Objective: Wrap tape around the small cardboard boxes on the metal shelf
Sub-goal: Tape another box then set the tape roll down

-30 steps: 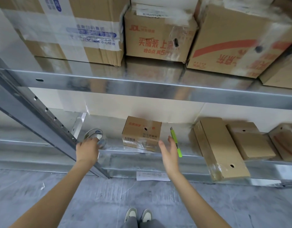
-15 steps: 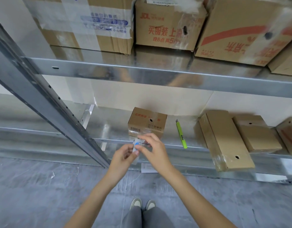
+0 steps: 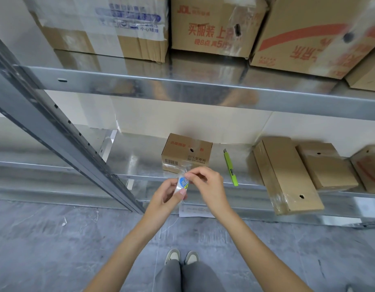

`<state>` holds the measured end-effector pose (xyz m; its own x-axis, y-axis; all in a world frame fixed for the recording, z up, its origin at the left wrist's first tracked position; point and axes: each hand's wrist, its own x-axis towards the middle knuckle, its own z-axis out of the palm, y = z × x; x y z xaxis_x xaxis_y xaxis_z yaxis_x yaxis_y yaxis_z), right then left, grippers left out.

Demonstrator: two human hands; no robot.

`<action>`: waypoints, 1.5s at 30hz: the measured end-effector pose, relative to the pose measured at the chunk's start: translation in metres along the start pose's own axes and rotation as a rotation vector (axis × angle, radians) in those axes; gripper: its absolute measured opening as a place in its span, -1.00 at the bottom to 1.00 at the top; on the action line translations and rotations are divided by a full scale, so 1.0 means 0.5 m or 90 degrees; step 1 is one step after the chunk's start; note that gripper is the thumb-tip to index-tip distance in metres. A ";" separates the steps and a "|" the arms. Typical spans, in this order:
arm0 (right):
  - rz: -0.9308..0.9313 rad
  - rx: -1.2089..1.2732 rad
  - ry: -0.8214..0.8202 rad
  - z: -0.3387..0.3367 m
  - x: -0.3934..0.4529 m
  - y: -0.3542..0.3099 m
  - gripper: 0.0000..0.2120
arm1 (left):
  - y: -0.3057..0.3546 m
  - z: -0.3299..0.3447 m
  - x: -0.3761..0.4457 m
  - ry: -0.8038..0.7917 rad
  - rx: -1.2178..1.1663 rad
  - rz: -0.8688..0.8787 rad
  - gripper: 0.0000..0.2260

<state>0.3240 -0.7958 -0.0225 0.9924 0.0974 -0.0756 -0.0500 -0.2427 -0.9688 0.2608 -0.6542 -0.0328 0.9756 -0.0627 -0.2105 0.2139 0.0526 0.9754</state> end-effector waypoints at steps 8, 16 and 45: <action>-0.026 -0.109 -0.011 -0.027 0.020 -0.015 -0.89 | -0.019 -0.011 0.026 -0.050 0.057 -0.052 -0.58; 0.100 -0.002 -0.128 -0.058 0.055 -0.039 -0.90 | -0.045 -0.018 0.049 -0.018 0.124 -0.093 -0.65; 0.096 0.006 -0.128 -0.124 0.151 -0.050 -0.84 | -0.025 0.010 0.013 0.035 0.097 -0.064 -0.61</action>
<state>0.4070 -0.8420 0.0106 0.9313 0.2511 -0.2639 -0.1978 -0.2599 -0.9452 0.2642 -0.6604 -0.0459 0.9516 -0.0046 -0.3072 0.3051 -0.1031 0.9467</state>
